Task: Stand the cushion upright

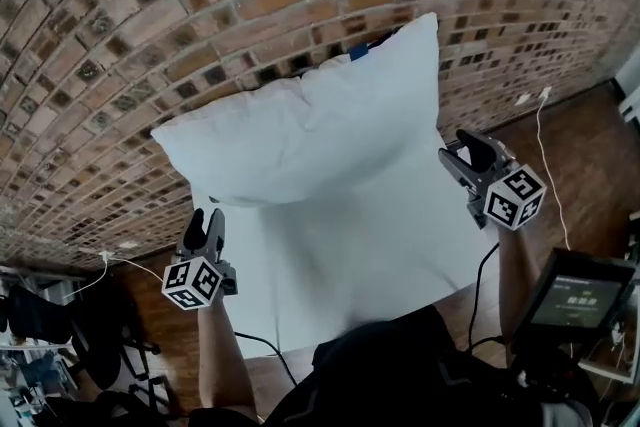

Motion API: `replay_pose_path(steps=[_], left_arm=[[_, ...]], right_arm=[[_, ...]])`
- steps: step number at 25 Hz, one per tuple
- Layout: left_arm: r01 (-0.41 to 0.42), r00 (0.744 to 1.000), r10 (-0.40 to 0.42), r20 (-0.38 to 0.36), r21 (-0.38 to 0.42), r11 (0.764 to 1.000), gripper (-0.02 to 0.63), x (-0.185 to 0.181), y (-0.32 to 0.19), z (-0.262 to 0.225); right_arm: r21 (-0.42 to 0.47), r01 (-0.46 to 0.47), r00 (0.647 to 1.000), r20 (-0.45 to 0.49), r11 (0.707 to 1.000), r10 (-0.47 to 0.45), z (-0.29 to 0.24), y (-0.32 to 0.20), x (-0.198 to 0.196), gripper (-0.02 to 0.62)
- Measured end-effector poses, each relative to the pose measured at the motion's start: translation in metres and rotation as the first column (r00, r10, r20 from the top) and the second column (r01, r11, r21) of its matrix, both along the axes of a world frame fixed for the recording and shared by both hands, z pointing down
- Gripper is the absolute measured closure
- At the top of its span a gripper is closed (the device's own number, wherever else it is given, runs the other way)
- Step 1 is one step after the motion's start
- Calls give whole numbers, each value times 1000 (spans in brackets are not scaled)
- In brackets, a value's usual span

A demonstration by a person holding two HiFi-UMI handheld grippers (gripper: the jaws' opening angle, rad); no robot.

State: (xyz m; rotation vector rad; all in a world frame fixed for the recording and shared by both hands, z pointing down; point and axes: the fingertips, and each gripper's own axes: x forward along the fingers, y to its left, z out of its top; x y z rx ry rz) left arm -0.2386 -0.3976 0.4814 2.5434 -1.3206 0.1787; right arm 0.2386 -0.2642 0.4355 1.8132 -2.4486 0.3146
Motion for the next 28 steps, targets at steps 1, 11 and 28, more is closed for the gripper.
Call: replay_pose_path(steps=[1, 11, 28], left_arm=[[1, 1000, -1, 4, 0, 1000, 397, -1, -7, 3], [-80, 997, 79, -17, -87, 993, 139, 7, -54, 38], [-275, 956, 281, 82, -73, 959, 31, 42, -95, 47]], right_arm=[[-7, 4, 1000, 6, 1000, -4, 6, -7, 9, 328], [-120, 77, 997, 26, 990, -75, 59, -59, 48, 162], [-150, 255, 965, 102, 955, -242, 101, -139, 65, 60]])
